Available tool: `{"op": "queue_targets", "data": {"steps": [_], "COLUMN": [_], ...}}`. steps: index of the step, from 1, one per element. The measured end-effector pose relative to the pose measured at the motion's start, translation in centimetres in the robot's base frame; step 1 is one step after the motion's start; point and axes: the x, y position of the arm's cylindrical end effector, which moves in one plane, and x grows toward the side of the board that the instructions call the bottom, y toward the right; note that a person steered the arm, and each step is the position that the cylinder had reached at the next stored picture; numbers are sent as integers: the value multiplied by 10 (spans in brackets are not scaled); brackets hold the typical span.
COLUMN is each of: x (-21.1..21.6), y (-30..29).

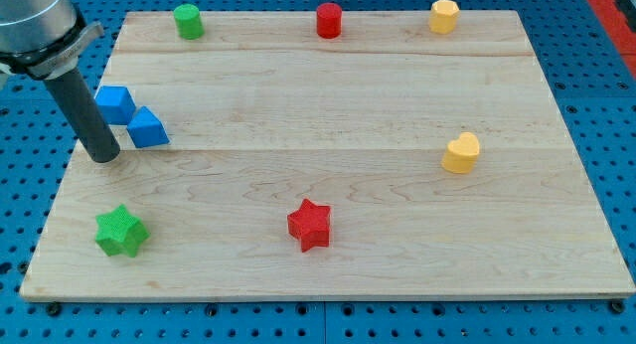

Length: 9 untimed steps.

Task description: Slide the green star to the bottom right

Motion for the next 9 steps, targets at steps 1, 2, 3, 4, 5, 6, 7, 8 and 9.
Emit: {"op": "queue_targets", "data": {"steps": [1,2,3,4,5,6,7,8,9], "x": [8,34,78,123,136,137,138,138,134], "y": [10,13,13,-5,-10,-10,3,43,61]}}
